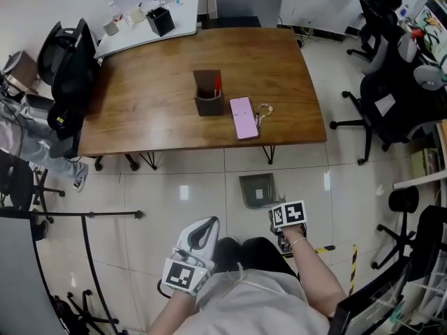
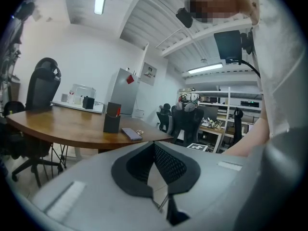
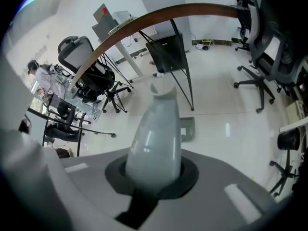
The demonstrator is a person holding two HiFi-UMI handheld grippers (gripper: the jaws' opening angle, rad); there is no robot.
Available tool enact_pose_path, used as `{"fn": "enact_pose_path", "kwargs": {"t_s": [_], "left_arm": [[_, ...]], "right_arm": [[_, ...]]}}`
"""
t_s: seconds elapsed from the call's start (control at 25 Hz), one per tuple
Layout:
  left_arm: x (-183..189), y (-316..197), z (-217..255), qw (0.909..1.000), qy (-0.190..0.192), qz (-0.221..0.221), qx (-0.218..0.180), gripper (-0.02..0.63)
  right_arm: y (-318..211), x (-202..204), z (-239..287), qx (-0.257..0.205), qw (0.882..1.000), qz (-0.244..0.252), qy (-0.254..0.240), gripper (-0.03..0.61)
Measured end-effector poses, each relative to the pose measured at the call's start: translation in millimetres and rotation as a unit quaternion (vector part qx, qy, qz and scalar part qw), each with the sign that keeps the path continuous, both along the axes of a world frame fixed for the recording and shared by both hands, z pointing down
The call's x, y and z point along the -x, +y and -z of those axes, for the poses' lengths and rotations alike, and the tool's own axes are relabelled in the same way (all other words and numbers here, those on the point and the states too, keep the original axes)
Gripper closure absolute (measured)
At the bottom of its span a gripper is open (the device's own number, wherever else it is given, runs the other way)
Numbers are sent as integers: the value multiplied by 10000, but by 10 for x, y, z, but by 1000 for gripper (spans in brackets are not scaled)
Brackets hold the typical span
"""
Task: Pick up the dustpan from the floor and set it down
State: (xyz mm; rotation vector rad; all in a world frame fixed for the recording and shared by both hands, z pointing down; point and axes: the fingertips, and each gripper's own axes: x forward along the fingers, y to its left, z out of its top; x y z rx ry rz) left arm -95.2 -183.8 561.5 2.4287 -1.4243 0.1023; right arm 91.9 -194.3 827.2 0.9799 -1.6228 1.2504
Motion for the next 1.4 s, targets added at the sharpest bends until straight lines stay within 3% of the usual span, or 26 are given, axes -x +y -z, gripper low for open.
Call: {"fn": "enact_pose_path", "kwargs": {"t_s": [0.2, 0.4, 0.68, 1.04, 1.2, 1.4], "left_arm": [[30, 52, 116, 9999, 49, -3, 132, 598], [12, 159, 473, 9994, 72, -265, 202, 598], [-100, 474, 919, 9982, 36, -541, -246, 598], [-551, 1749, 1143, 9973, 53, -381, -625, 598], [-742, 2448, 1183, 9973, 137, -237, -682, 598], [-758, 2904, 1396, 9963, 183, -193, -814, 598]], "right_arm": [[10, 40, 178, -78, 9999, 16, -83, 558], [115, 49, 770, -263, 9994, -105, -219, 568], [643, 1, 1659, -673, 9956, -245, -600, 574], [1828, -216, 2179, -1348, 9862, 298, -911, 575], [2278, -348, 2376, -1464, 9828, 370, -1065, 575], [2754, -369, 2508, -1479, 9821, 526, -1046, 575]]}}
